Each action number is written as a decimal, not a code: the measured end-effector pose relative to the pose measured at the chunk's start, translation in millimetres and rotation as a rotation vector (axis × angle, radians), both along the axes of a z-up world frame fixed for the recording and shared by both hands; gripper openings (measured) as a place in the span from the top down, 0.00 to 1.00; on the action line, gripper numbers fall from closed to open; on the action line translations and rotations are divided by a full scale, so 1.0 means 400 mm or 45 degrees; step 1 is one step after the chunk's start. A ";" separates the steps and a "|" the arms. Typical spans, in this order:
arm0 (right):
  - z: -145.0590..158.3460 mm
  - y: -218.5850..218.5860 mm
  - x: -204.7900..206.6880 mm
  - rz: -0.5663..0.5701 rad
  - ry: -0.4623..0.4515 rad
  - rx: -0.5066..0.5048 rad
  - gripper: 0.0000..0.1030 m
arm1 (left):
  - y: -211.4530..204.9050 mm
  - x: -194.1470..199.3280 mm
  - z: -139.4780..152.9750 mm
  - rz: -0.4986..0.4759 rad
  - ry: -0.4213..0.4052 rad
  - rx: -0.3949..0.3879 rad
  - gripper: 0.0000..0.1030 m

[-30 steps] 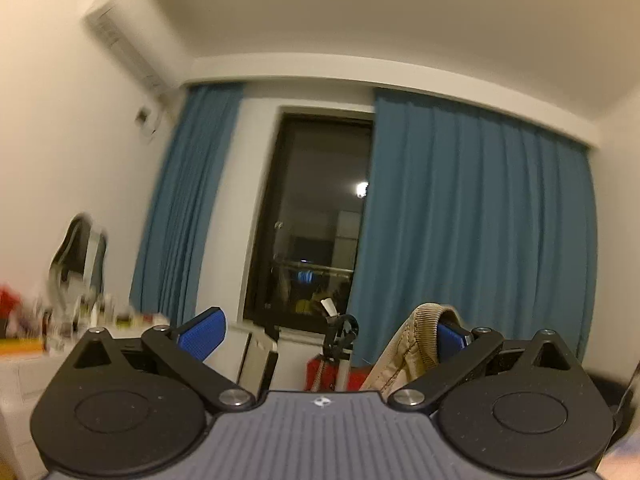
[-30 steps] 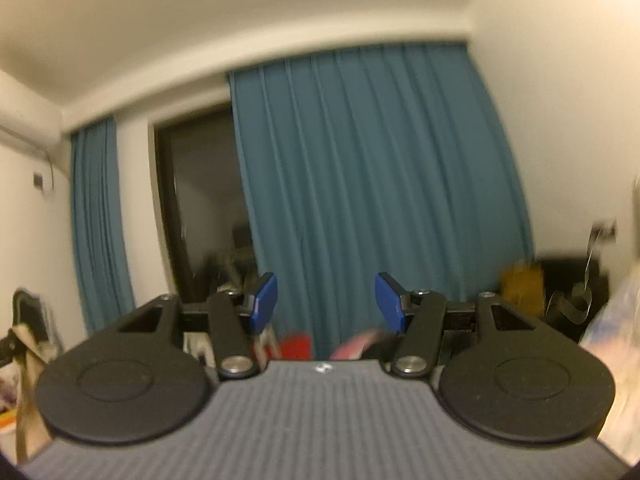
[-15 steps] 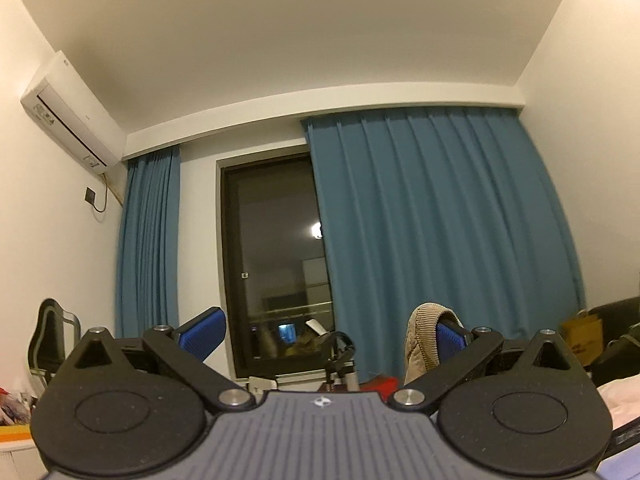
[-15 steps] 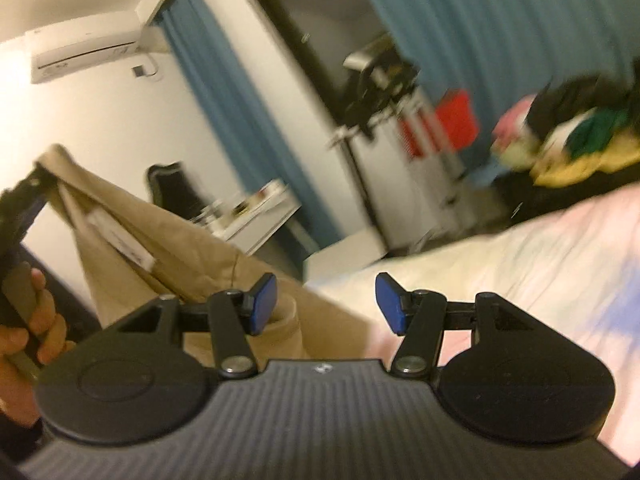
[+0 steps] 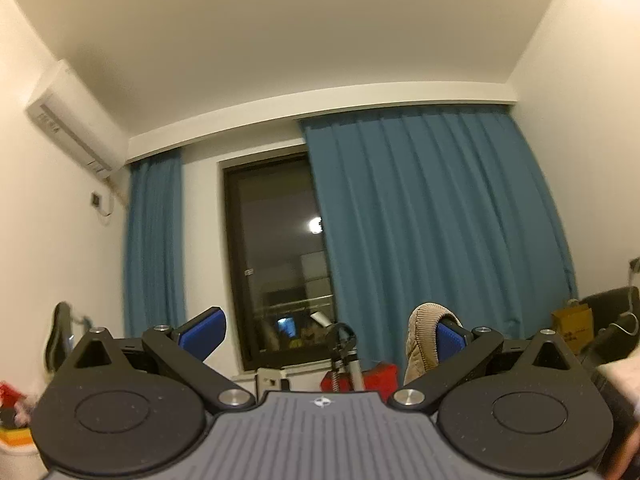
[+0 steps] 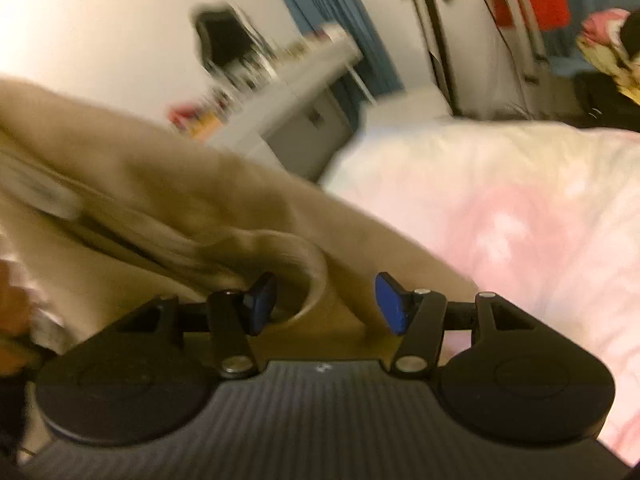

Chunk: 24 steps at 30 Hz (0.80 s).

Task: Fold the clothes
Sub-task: 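Grasp the shirt hem with the left gripper while the right gripper holds the shirt up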

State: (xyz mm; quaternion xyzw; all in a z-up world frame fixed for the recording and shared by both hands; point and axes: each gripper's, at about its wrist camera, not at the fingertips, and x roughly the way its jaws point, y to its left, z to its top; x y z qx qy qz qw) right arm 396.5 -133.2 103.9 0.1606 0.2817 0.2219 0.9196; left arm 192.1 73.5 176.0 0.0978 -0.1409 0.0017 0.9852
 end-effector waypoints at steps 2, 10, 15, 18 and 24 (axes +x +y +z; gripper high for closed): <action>0.018 0.018 -0.014 -0.065 -0.006 -0.067 0.45 | 0.013 -0.015 0.012 0.057 0.021 -0.047 0.00; 0.190 0.038 -0.145 -0.343 -0.200 -0.221 0.44 | 0.054 -0.080 0.091 0.276 -0.028 -0.306 0.00; 0.423 -0.009 -0.335 -0.514 -0.549 -0.197 0.44 | 0.056 -0.166 0.238 0.264 -0.178 -0.445 0.00; 0.541 -0.041 -0.461 -0.569 -0.730 -0.160 0.44 | 0.056 -0.237 0.339 0.202 -0.260 -0.494 0.00; 0.689 -0.086 -0.690 -0.587 -0.959 -0.087 0.43 | 0.042 -0.416 0.478 0.108 -0.399 -0.486 0.00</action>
